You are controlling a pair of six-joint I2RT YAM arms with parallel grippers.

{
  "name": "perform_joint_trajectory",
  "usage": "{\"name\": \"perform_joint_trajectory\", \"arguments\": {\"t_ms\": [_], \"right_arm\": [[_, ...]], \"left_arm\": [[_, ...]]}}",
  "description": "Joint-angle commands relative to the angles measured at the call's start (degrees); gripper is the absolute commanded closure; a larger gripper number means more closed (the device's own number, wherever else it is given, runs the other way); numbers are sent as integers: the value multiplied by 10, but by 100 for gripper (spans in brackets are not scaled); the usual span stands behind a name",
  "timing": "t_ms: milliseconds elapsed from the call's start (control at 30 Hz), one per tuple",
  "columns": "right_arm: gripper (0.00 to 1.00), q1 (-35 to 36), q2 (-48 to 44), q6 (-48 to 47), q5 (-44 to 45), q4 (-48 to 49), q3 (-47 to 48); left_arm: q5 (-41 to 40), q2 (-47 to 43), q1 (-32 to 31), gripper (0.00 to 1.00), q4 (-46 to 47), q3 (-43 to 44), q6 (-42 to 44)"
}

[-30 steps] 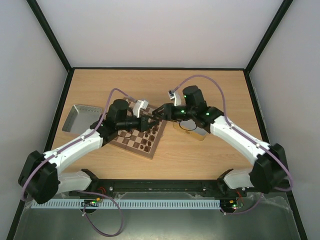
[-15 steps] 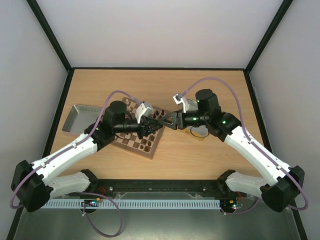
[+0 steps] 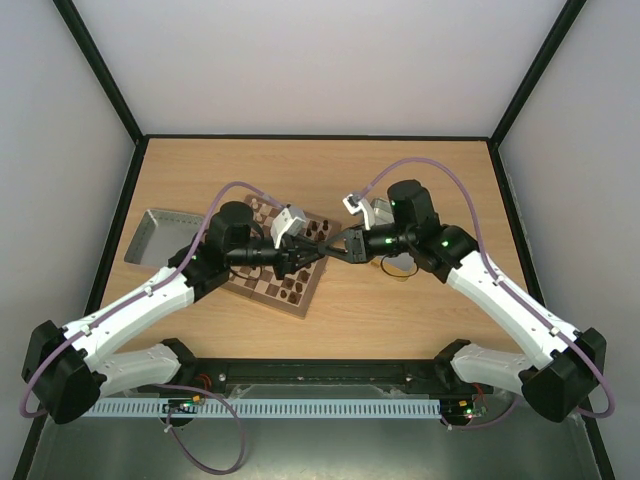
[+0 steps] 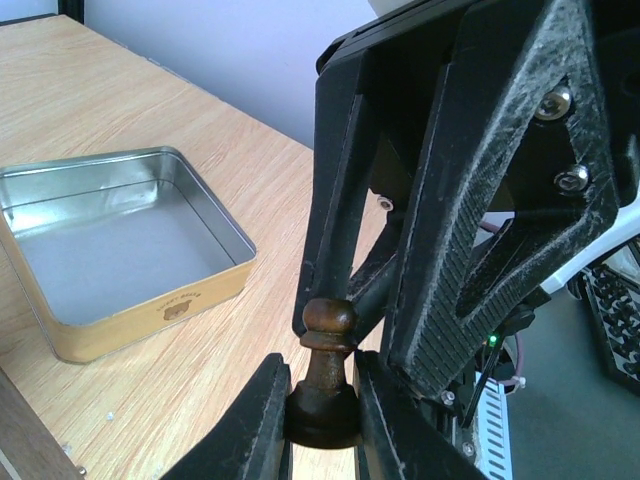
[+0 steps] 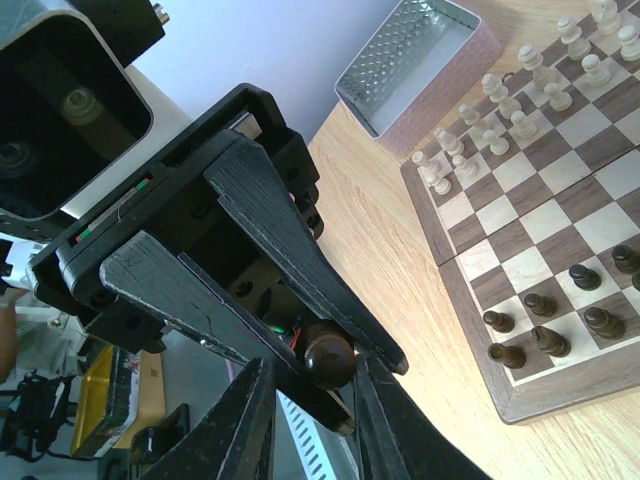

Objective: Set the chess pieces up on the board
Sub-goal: Place the chess piece on the chessboard.

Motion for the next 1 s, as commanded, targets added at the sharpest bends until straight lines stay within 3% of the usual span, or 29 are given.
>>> {"name": "perform_joint_trajectory", "arguments": {"t_ms": [0,200,367,533,800,967], "right_arm": [[78,-1,2,16,-13,43,-10],[66,-1,-7,56,-22,90,-32],[71,-1,-10,73,-27,109,-40],[90,-1,-6,96,-30,131,-43],[78,-1,1,100,-17,126,-40],[82,-1,11,101,-16,124,-37]], "left_arm": [[30,0,-4,98,13,15,16],[25,-3,-4,98,22,9,11],[27,-7,-4,98,30,4,9],[28,-8,-4,98,33,0,10],[30,-11,-4,98,34,-1,11],[28,-13,-4,98,33,-2,11]]}}
